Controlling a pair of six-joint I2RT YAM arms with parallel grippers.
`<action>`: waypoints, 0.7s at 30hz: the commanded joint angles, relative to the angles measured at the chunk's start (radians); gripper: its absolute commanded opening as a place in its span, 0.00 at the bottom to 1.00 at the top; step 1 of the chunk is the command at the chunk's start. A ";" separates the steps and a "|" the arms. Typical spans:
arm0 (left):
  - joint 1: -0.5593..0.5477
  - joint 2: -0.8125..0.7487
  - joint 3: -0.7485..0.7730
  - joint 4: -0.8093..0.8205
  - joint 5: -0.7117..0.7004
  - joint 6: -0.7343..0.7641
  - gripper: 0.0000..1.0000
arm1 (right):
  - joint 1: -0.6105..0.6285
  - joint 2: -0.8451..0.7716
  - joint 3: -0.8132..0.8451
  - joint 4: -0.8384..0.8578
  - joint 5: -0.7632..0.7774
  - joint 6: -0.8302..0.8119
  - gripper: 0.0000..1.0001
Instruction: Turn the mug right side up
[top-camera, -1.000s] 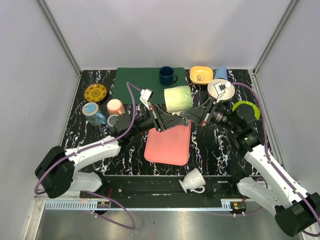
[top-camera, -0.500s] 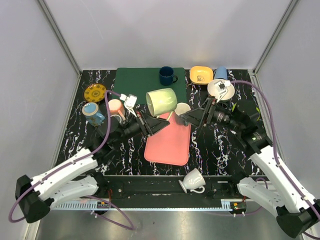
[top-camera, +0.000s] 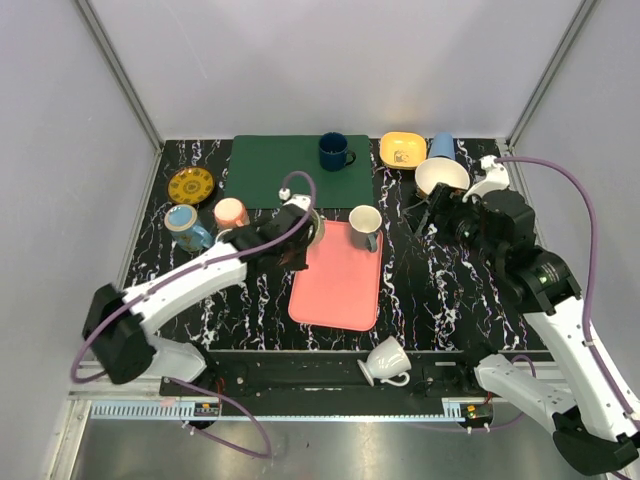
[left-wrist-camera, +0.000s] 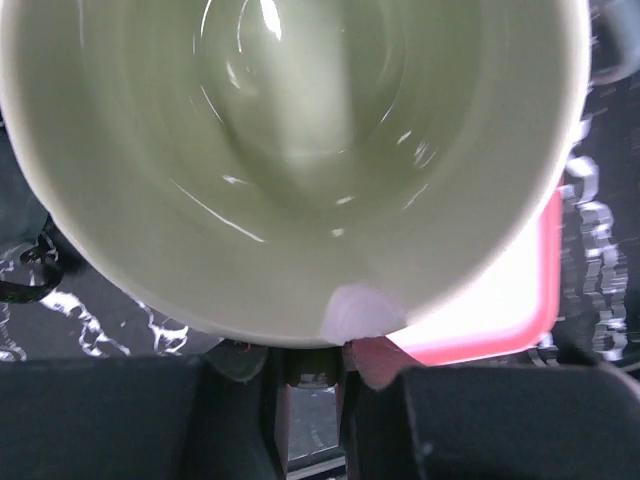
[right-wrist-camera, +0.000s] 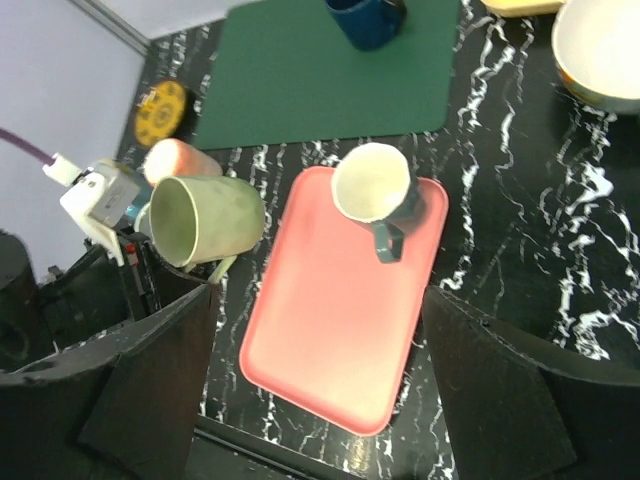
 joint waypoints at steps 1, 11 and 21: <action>0.030 0.123 0.149 -0.003 -0.010 0.074 0.00 | 0.005 -0.004 -0.012 -0.044 0.076 -0.024 0.88; 0.047 0.442 0.371 -0.009 0.076 0.120 0.00 | 0.005 -0.007 -0.069 -0.019 0.040 -0.021 0.88; 0.073 0.612 0.454 -0.023 0.115 0.136 0.00 | 0.005 -0.007 -0.108 -0.002 0.037 -0.039 0.88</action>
